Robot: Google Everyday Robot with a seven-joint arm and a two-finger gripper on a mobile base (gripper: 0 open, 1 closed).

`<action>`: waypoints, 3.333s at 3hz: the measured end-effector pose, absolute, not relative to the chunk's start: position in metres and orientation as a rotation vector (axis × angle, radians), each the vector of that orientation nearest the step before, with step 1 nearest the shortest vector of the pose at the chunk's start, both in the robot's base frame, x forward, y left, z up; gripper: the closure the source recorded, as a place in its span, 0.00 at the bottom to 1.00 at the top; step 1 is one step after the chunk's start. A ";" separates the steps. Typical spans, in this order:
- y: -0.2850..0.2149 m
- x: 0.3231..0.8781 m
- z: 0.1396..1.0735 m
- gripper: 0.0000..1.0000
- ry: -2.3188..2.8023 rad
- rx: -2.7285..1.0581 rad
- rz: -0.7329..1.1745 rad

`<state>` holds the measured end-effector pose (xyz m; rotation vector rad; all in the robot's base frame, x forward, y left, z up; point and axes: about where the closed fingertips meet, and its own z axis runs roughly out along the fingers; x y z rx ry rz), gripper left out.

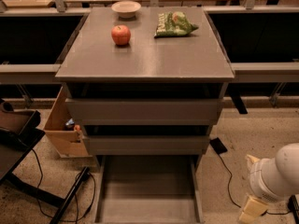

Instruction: Close bottom drawer

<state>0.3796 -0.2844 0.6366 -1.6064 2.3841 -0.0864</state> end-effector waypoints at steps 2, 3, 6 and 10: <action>-0.277 0.382 0.619 0.00 2.368 -1.606 -0.041; -0.249 0.367 0.548 0.00 2.359 -1.606 0.098; -0.184 0.299 0.323 0.63 2.322 -1.506 0.424; -0.159 0.279 0.210 1.00 2.335 -1.401 0.572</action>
Offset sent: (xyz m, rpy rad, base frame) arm 0.0064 0.0184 -0.0470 0.0876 0.0144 0.0245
